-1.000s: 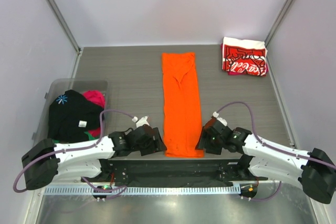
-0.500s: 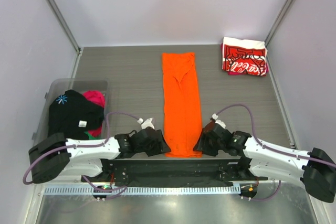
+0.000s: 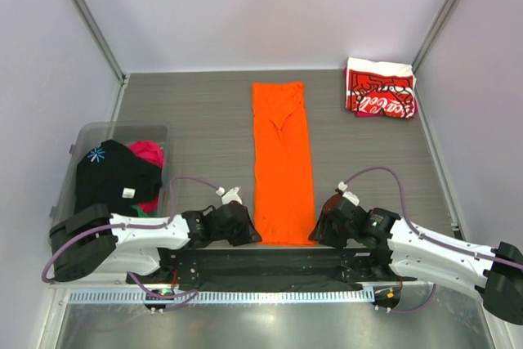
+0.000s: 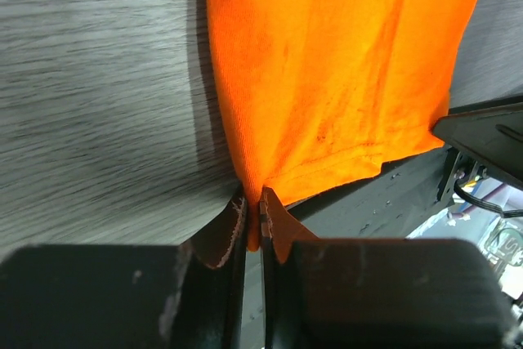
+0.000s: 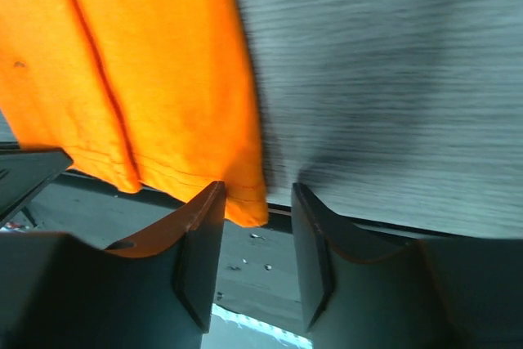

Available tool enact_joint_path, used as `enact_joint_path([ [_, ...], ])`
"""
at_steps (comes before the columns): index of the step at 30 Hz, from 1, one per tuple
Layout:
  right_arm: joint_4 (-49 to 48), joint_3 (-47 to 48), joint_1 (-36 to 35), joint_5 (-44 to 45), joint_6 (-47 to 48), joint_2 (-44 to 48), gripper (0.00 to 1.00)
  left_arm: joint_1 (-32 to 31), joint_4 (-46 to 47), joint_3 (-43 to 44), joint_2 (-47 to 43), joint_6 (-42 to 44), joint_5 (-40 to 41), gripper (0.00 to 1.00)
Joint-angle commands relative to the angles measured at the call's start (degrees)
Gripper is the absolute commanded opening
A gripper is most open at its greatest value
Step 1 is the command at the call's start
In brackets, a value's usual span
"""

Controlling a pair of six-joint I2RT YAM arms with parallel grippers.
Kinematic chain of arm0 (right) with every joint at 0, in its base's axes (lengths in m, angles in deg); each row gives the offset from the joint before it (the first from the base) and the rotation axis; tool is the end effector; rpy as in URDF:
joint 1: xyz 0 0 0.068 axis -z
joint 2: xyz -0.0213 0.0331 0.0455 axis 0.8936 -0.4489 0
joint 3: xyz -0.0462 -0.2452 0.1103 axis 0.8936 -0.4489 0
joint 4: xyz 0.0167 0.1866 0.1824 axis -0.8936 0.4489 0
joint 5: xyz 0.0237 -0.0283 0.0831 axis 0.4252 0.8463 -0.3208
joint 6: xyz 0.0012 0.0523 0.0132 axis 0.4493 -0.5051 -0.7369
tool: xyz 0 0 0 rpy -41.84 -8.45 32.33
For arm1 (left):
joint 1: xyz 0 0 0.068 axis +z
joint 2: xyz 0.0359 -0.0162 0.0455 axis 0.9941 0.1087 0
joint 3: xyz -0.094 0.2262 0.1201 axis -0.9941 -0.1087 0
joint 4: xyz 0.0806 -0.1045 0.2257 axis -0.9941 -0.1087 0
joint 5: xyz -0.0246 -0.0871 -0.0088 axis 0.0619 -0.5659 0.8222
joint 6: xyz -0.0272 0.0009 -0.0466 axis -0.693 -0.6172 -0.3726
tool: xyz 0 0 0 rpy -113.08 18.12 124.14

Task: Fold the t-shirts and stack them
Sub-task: Fold the tshirt

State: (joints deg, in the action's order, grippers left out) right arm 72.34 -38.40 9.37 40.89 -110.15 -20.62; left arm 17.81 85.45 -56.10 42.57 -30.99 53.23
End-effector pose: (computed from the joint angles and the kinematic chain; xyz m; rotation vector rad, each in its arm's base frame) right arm 0.0804 0.1086 0.1507 0.3848 2.7684 0.6342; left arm 0.0869 -0.1887 0.1343 -0.2194 2.6634 -0.9321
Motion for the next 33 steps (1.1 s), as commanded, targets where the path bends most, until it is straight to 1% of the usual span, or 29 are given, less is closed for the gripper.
enact_joint_path([
  [1,5.42,-1.10,-0.45,2.59,-0.97,0.93,0.43,-0.40,-0.42,-0.72,-1.33,-0.93,1.06,0.09],
  [2,5.16,-1.10,-0.45,2.59,-0.97,0.94,0.39,-0.40,-0.34,-0.63,-1.25,-1.02,0.98,0.08],
  [5,3.05,-1.88,-0.45,2.24,-0.97,-0.47,0.36,-0.40,-0.34,-0.28,-0.63,-0.84,0.80,0.08],
  [8,-0.90,-3.20,-0.63,0.22,-1.32,-2.05,0.36,-0.40,-0.34,0.08,-0.19,-0.67,0.63,0.07],
  [13,-2.23,-2.68,-1.07,0.57,-1.32,-2.84,0.34,-0.40,-0.34,0.34,-0.01,-0.40,0.54,0.07],
  [14,-2.23,-2.51,-1.07,0.74,-1.24,-2.76,0.26,-0.40,-0.42,0.43,-0.02,-0.31,0.45,0.06],
  [15,-2.32,-2.42,-1.07,0.66,-1.23,-2.67,0.22,-0.40,-0.60,0.78,-0.02,-0.23,0.28,0.05],
  [16,-2.05,-2.33,-1.07,0.48,-1.15,-2.67,0.17,-0.49,-0.86,1.13,-0.19,-0.14,0.10,0.01],
  [17,-1.79,-1.89,-1.07,0.48,-1.06,-2.58,0.08,-0.58,-1.73,1.65,-1.24,-0.05,0.19,0.00],
  [18,-1.18,-1.54,-1.15,0.57,-0.97,-2.49,0.03,-0.93,-5.57,2.35,-2.12,-0.05,1.75,0.00],
  [19,0.83,-0.93,-1.15,0.83,-0.97,-2.32,0.01,-1.37,-8.57,4.62,-2.91,-0.14,2.46,0.00],
  [20,2.15,0.82,-1.15,1.62,-0.80,-1.71,0.01,-1.37,-11.73,6.13,-4.40,-0.31,3.08,0.00],
  [21,3.38,1.97,-1.15,2.50,-0.45,-1.27,0.01,-1.37,-17.76,9.62,-4.93,0.03,3.78,0.00],
  [23,6.38,4.43,-1.07,4.86,-0.27,-0.30,0.01,-1.37,-23.42,13.59,-5.73,1.44,6.07,0.00],
  [24,7.08,7.22,-1.15,5.83,-0.18,0.23,0.01,-1.37,-26.06,15.53,-5.99,2.75,7.03,0.00],
  [26,8.75,11.62,-1.15,8.99,0.52,-0.73,0.01,-1.37,-34.05,22.63,-5.73,5.12,10.27,0.00],
  [28,9.37,14.53,-1.06,11.19,1.75,-2.22,0.01,-1.28,-36.36,25.55,-5.12,7.06,12.30,0.00],
  [29,9.63,17.51,-0.98,12.34,3.32,-3.45,0.01,-1.11,-37.41,26.78,-4.50,7.94,14.14,0.00],
  [30,9.90,19.10,-0.80,14.78,4.29,-4.59,0.01,-0.76,-38.29,27.93,-3.98,8.64,14.77,0.00],
  [31,10.16,20.77,-0.45,15.77,5.43,-7.47,0.01,0.38,-39.70,30.11,-2.58,10.57,15.04,0.00],
  [33,10.25,25.69,1.21,17.35,9.30,-10.30,0.01,2.92,-41.37,33.63,-1.17,12.42,15.30,0.00],
])
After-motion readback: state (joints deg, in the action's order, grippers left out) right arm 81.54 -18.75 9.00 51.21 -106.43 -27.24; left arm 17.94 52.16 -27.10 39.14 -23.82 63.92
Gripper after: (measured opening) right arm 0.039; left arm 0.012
